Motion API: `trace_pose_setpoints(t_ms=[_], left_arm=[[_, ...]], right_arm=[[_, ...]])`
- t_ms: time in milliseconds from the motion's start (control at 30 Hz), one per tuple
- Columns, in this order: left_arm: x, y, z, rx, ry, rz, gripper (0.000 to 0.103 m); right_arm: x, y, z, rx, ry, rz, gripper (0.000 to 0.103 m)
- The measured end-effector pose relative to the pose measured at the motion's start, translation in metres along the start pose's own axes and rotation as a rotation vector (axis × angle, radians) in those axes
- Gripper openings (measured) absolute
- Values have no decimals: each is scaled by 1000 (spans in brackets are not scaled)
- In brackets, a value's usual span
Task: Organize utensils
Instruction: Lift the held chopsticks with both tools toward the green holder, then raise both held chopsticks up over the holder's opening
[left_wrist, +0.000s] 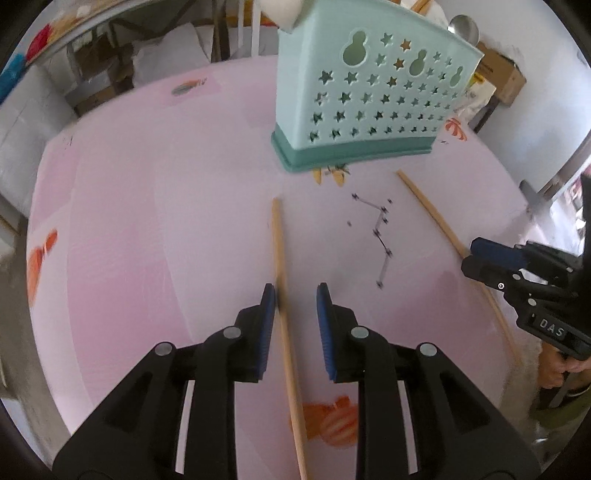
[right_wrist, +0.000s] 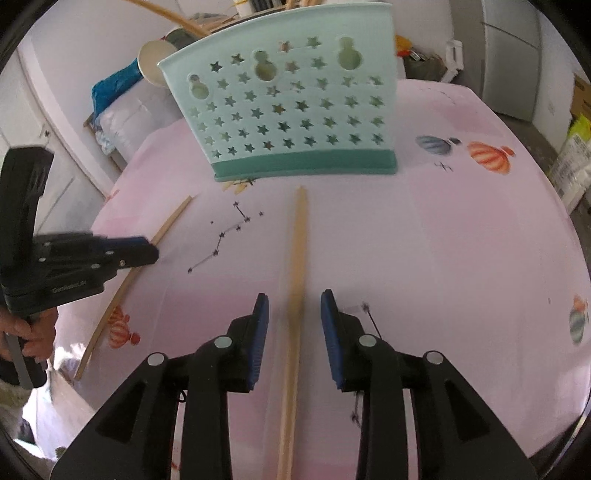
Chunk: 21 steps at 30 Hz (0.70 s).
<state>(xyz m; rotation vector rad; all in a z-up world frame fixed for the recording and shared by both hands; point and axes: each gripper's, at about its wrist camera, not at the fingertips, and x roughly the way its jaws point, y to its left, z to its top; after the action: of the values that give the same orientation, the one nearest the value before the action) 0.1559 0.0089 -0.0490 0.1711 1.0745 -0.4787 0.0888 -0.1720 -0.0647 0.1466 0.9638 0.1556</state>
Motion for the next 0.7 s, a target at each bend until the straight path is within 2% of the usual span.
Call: trace_pose_setpoints(t_ms=[67,167,267,333,433,600,700], left_arm=[[5,-2,9,26,-5,19,21],[11,-3,21,47,-12,46,14],[15,-4,30,51,-16,58,7],[17,-3,35,47,-18,57,5],[17,1,39,11,-30,51,4],[-5,11,40,-64,-116,10,4],[-37,11,38,-77,-220,-18,4]], right_arm=[[7,5,8,-27,1,-10,29],[18,9,23,-52,4,-22,26],[28,10,35,-60,1,-28,17],[32,10,41,-65,3,-36,7],[33,8,44,-56,1,-25,7],[15,2,46,-18,-64,-3,7],[-9,0,49,10,-131,11,7]])
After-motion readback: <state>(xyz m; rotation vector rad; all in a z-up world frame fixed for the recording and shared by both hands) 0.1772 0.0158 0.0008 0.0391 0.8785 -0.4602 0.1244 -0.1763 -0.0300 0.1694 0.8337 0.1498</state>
